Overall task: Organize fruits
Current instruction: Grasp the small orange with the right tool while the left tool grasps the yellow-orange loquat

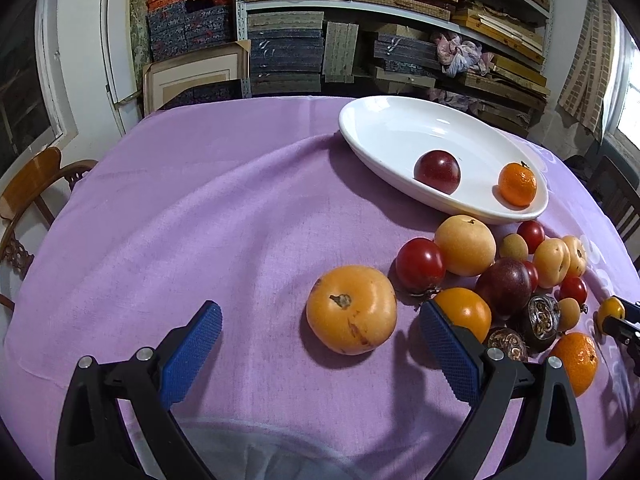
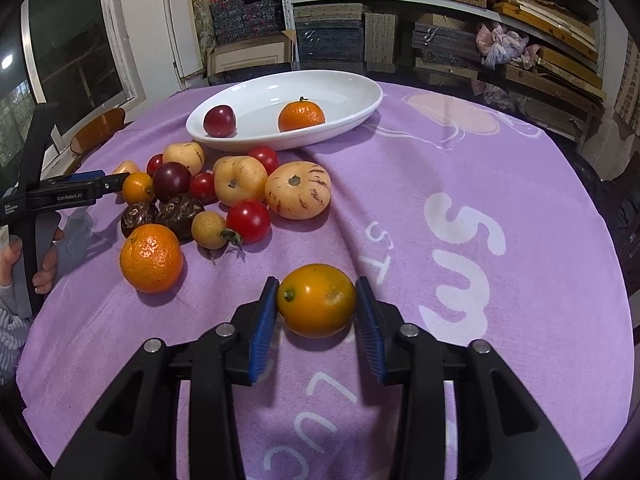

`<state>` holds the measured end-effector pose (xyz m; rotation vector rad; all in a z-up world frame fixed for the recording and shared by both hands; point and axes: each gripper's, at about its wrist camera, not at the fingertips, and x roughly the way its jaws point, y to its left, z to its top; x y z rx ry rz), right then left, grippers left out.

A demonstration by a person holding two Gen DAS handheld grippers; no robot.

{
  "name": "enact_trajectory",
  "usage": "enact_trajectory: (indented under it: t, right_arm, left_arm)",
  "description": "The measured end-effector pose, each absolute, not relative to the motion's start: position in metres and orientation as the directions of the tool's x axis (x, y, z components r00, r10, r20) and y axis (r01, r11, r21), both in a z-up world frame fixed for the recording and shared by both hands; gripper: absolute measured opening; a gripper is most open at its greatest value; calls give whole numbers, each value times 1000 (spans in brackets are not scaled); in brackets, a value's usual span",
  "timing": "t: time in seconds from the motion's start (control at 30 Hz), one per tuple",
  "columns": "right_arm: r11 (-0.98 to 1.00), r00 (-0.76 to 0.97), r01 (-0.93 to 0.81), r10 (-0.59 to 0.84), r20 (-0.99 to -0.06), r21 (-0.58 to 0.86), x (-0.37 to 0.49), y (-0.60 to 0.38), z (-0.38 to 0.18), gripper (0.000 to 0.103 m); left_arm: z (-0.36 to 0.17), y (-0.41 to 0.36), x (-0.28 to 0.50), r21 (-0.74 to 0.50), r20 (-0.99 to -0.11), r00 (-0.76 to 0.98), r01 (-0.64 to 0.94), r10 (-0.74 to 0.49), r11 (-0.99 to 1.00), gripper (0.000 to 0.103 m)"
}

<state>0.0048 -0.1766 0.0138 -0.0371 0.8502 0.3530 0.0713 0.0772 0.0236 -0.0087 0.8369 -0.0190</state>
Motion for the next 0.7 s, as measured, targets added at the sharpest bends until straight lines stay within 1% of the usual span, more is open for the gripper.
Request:
enact_trajectory:
  t: [0.03,0.1,0.13,0.2,0.23,0.27,0.37,0.4,0.57,0.7]
  right_arm:
    - [940,610,-327,287,-739,96,3,-174,15,38]
    - [936,608,-341,287,-740,84,1,-169,15,38]
    - [935,608,-345,288,-740,81,0,-168,15,38]
    - [935,608,-346,290,-739,82,0,-168,15,38]
    - [935,607,-344,291,-740,85,0,-169,15,38]
    - [935,604,-343,292,-741,88,1,-169,14,38]
    - [936,600,-338,296,-743,101,2,-171,13,38]
    - [936,599,-337,298,-743,103,3,-172,13,38]
    - [935,597,-337,303,-743,110,3,-172,13,38]
    - [935,597,-330,312,-739,127,4,-176,14,38]
  left_arm:
    - [24,76,72,-10,-740,672,16,-18,1000,100]
    - [24,73,70,-2,-735,678,24,-18,1000,94]
    - [23,72,71,1,-736,676,32,-21,999,82]
    - [19,69,74,-7,-753,657,61,-46,998,54]
    - [18,68,75,-17,-758,649,74,-61,997,50]
    - [17,68,75,-21,-760,647,80,-68,997,48]
    - [19,68,72,-24,-748,659,84,-74,996,47]
    - [19,68,72,-26,-746,662,87,-77,996,44]
    - [20,62,69,-6,-741,668,99,-71,995,44]
    - [25,60,64,13,-718,694,91,-54,996,44]
